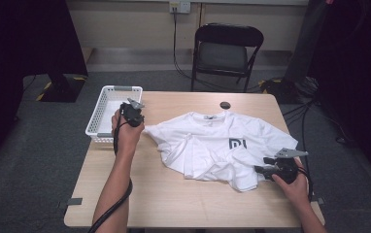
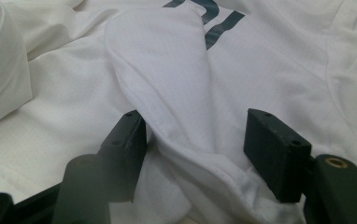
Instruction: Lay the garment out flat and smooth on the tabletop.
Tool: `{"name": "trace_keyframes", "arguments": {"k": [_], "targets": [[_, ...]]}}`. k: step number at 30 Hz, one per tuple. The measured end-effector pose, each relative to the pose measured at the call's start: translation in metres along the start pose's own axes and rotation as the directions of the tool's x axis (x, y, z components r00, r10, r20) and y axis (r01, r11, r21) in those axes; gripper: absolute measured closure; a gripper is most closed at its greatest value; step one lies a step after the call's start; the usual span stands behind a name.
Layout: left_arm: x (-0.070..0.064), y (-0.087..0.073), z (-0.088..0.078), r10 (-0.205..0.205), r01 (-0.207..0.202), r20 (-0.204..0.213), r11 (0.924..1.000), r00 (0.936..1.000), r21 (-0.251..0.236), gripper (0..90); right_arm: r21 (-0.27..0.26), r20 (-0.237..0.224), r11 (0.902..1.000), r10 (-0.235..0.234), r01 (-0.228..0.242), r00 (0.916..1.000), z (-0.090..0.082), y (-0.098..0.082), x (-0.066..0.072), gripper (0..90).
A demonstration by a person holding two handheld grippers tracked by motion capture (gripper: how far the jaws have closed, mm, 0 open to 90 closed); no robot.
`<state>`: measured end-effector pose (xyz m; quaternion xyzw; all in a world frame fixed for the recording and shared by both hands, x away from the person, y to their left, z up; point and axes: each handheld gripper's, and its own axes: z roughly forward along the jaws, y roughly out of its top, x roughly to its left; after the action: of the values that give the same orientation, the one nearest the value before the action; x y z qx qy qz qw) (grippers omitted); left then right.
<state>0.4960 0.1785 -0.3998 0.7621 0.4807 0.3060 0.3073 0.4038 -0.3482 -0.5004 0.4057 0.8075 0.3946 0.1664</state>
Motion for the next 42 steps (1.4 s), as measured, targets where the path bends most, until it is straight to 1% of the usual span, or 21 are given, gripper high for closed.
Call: {"name": "trace_keyframes", "arguments": {"k": [1,3,6,9,12,17,20,21,22,23,24,25,28,30,32,33,34,36,37,39,42], "targets": [[0.000,-0.002,-0.001,0.003,-0.003,0.007,1.0000,1.0000,-0.002,76.3,0.000,0.000,1.0000,0.000,0.000,1.0000,0.000,0.000,0.000,38.4],[-0.007,-0.007,-0.005,0.004,-0.003,0.057,1.0000,0.9984,-0.008,75.2,0.000,0.000,1.0000,0.000,0.000,1.0000,0.000,0.000,0.000,38.4],[-0.024,-0.021,-0.007,-0.027,0.028,0.156,0.9996,0.9873,-0.006,64.6,0.001,0.000,1.0000,-0.001,0.001,1.0000,0.000,0.000,0.000,38.4],[-0.037,-0.041,0.002,-0.025,0.018,0.196,0.9992,0.9802,0.036,62.9,0.002,0.003,1.0000,-0.003,0.003,1.0000,0.000,0.000,0.001,38.3],[-0.050,-0.061,0.016,-0.051,0.036,0.237,0.9971,0.9701,0.068,61.8,0.001,0.005,1.0000,-0.005,0.005,1.0000,0.000,0.000,0.001,38.3],[-0.060,-0.072,0.025,-0.058,0.040,0.256,0.9965,0.9650,0.074,58.5,0.001,0.005,1.0000,-0.005,0.005,1.0000,0.000,0.000,0.001,38.3],[-0.065,-0.076,0.030,-0.033,0.013,0.231,0.9959,0.9724,0.090,60.8,0.001,0.005,1.0000,-0.005,0.005,1.0000,0.000,0.000,0.001,38.3],[-0.065,-0.076,0.030,-0.014,-0.007,0.241,0.9962,0.9704,0.087,72.2,0.001,0.005,1.0000,-0.005,0.005,1.0000,0.000,0.000,0.001,38.3],[-0.065,-0.076,0.030,-0.014,-0.007,0.241,0.9962,0.9704,0.087,77.5,0.001,0.005,1.0000,-0.005,0.005,1.0000,0.000,0.000,0.001,38.3],[-0.065,-0.075,0.028,0.008,-0.031,0.224,0.9943,0.9745,0.102,77.5,0.001,0.005,1.0000,-0.005,0.005,1.0000,0.000,0.000,0.001,38.3],[-0.063,-0.074,0.027,0.016,-0.040,0.215,0.9932,0.9764,0.109,84.6,0.001,0.005,1.0000,-0.005,0.005,1.0000,0.000,0.000,0.001,38.3],[-0.061,-0.074,0.024,0.001,-0.024,0.213,0.9939,0.9769,0.107,90.0,0.001,0.005,1.0000,-0.005,0.005,1.0000,0.000,0.000,0.001,38.4],[-0.053,-0.076,0.017,-0.011,-0.013,0.203,0.9931,0.9791,0.117,90.0,0.001,0.005,1.0000,-0.005,0.005,1.0000,0.000,0.000,0.001,38.3],[-0.046,-0.082,0.012,-0.037,0.015,0.194,0.9929,0.9803,0.118,90.0,0.001,0.005,1.0000,-0.005,0.005,1.0000,0.000,0.000,0.001,38.4],[-0.039,-0.088,0.009,-0.050,0.032,0.200,0.9955,0.9785,0.089,90.0,0.002,0.006,1.0000,-0.006,0.005,1.0000,0.000,0.000,0.001,38.3],[-0.038,-0.090,0.010,-0.036,0.025,0.204,0.9982,0.9783,0.055,89.4,0.002,0.006,1.0000,-0.005,0.005,1.0000,0.000,0.000,0.001,38.3],[-0.038,-0.091,0.012,-0.035,0.030,0.212,0.9992,0.9766,0.025,76.6,0.002,0.006,1.0000,-0.005,0.005,1.0000,0.000,0.000,0.001,38.3],[-0.042,-0.091,0.017,-0.053,0.056,0.234,0.9984,0.9707,-0.007,62.7,0.002,0.006,1.0000,-0.005,0.005,1.0000,0.000,0.000,0.001,38.3],[-0.045,-0.090,0.019,-0.059,0.065,0.251,0.9977,0.9663,-0.018,60.5,0.002,0.006,1.0000,-0.005,0.005,1.0000,0.000,0.000,0.001,38.3],[-0.049,-0.087,0.024,-0.041,0.047,0.252,0.9987,0.9668,-0.020,58.8,0.001,0.006,1.0000,-0.005,0.005,1.0000,0.000,0.000,0.001,38.4],[-0.055,-0.085,0.031,-0.011,0.013,0.270,0.9999,0.9627,-0.005,59.2,0.001,0.007,1.0000,-0.005,0.005,1.0000,0.000,0.000,0.001,38.3]]}}
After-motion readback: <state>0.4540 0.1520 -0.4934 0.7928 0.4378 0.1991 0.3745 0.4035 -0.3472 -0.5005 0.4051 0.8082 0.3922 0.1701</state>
